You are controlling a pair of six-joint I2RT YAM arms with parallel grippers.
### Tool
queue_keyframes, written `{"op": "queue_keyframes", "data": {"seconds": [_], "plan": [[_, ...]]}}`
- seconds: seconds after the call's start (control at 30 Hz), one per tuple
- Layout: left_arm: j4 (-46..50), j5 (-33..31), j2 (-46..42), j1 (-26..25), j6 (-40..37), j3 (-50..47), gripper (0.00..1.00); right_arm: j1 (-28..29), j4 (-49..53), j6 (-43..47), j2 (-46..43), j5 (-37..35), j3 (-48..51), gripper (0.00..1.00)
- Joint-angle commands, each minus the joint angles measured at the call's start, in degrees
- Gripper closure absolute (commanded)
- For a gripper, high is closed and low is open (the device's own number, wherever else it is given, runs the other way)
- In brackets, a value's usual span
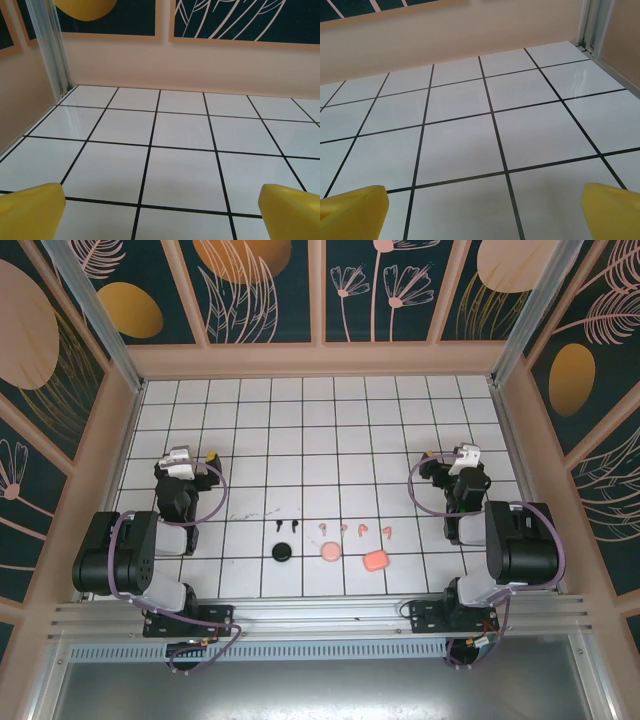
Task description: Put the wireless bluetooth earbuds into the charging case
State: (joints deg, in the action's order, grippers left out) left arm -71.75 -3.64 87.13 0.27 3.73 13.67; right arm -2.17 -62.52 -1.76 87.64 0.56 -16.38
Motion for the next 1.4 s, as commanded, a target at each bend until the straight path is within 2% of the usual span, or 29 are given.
{"op": "queue_keyframes", "data": {"seconds": [0.0,1.17,1.23,1.37], "plan": [[-1.0,0.3,-0.1,0.3,0.6,0.0,0.01,-0.2,-0.7,0.8,-1.1,1.3,-1.0,0.01],[-0.8,-0.6,-0.3,0.3,0.9,0.0,0.01,-1.1,-0.5,0.1,-1.1,2.7,-1.0,0.01],[2.5,-0.7,-2.0,0.2,0.7,1.1,0.01,-1.1,2.9,-1.2,-2.8,-0.7,-2.3,0.01],[18.0,-2.5,-7.5,0.3,0.0,6.8,0.01,-1.0,14.0,-5.0,-10.7,-5.7,-4.2,0.01]]}}
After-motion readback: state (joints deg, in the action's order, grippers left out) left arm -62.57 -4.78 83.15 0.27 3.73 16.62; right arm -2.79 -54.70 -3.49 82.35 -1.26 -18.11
